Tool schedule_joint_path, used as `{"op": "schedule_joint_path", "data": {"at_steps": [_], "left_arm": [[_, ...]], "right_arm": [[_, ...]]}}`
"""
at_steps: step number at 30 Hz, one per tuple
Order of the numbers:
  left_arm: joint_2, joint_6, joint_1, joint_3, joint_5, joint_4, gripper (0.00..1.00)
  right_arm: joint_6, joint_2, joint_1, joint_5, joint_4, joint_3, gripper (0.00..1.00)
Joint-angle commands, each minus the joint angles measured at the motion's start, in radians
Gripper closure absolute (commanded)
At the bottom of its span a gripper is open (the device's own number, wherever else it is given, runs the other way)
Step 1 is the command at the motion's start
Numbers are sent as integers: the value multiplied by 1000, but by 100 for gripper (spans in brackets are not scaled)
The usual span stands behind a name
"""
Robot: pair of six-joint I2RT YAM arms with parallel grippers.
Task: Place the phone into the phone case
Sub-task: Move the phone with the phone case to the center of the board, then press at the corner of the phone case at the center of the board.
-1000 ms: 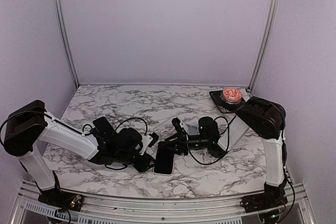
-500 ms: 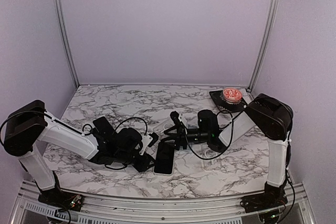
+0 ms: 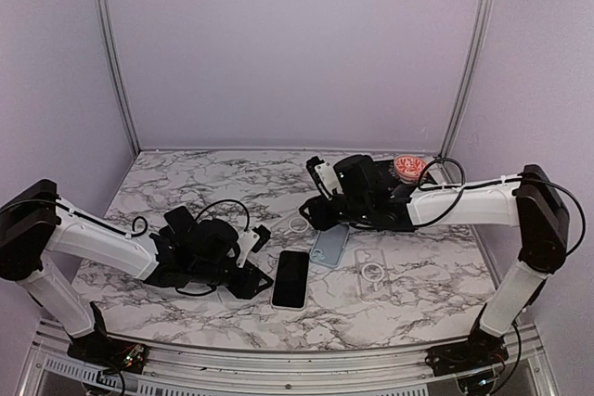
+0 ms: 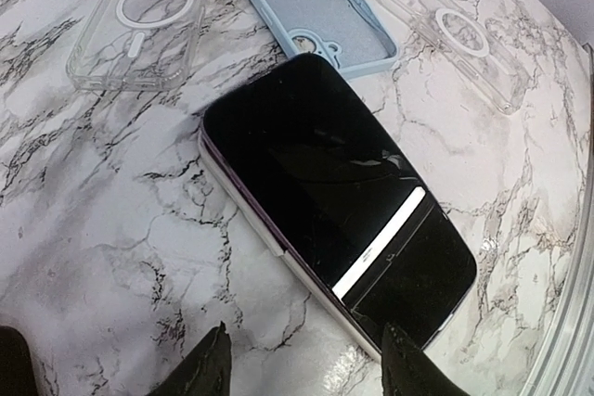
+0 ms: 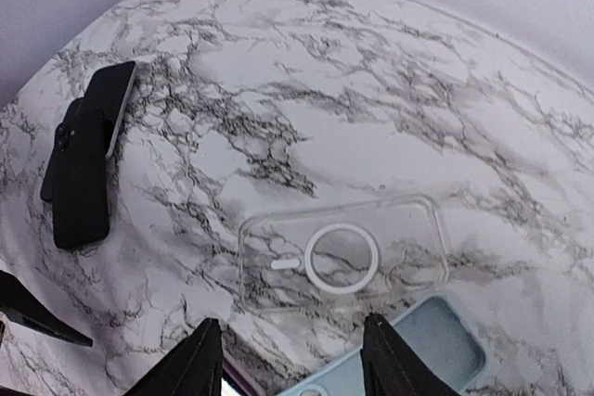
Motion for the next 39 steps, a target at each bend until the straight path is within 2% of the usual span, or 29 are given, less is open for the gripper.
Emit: {"op": "schedule_joint_path", "data": {"at_steps": [1,3,6,10,16,24,28,32,34,36,37,39], "left_arm": [[30,-36,27,45,-10,-61,49],[46,-40,36,64,-29,-110,56],[56,-17,37,83,-72,-174,62],[91,25,24,85,-7,-182,62],[145,38,-10,83,66,-169,64],[171,33,-49,95,133,-83,64],[138,15,-40,77,74,-86,64],[57,-51,29,75,28,-101,62],[30,-115,77,65,30,-24,52],[44,-179,116,80,66,21,40],[60,-189,123,106,102,24,37],[90,-208,124,134,145,25,30]], "right_arm": [[247,4,72,124,-409,14,51],[285,12,87,90,-431,12,53],[309,26,96,95,-456,2,70],[317,49,98,62,-431,-31,85],[340,108,104,-56,-319,-70,91],[302,155,104,-76,-282,-30,91],[287,130,95,-19,-338,-16,91],[260,67,62,46,-394,-5,90],[233,38,61,38,-376,3,82],[226,37,62,-47,-330,5,63],[229,47,62,-67,-328,10,57],[234,66,61,-80,-343,22,56]]}}
